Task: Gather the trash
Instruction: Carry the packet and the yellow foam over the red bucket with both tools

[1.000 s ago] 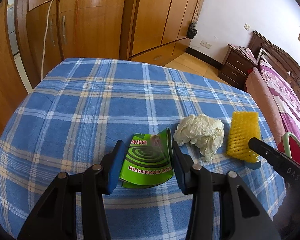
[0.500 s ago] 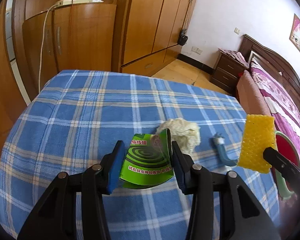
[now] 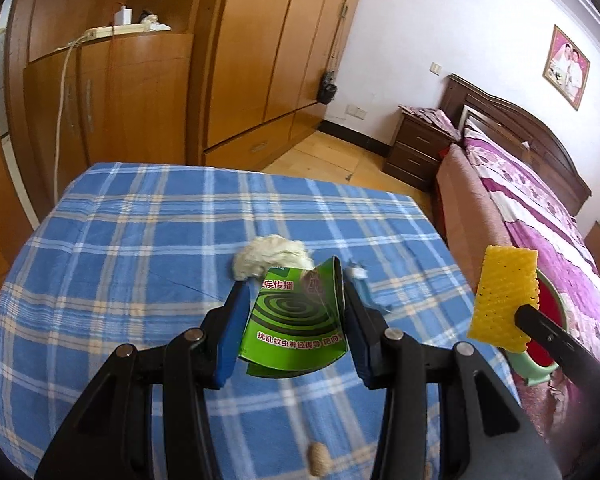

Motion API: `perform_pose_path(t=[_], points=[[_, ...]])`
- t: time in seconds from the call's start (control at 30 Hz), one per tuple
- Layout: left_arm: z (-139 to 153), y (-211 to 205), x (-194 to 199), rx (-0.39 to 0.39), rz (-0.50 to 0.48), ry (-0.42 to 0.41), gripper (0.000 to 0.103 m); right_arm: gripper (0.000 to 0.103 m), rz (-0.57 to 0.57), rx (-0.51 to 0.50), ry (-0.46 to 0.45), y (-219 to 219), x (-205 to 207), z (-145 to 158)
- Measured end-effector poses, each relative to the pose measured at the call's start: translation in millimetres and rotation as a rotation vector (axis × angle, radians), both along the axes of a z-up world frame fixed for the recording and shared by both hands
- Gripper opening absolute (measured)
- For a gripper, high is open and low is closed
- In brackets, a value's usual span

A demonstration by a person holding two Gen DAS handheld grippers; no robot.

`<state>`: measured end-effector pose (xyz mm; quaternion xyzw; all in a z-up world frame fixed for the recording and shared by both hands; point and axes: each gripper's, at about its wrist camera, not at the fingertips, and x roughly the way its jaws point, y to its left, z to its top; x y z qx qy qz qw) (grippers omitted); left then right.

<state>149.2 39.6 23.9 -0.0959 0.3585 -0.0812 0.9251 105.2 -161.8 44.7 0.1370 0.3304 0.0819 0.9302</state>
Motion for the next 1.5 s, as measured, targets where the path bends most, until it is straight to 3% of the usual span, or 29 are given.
perform_pose_path(t=[0.63,1.5], points=[[24,-99,-25,0.003,-0.181,-0.016,0.047,0.009,-0.178,0.059,-0.088,-80,-62,21],[28,-238,-11,0.038,-0.412,-0.029,0.047,0.009,-0.413,0.11,-0.063,-184,-89,2]])
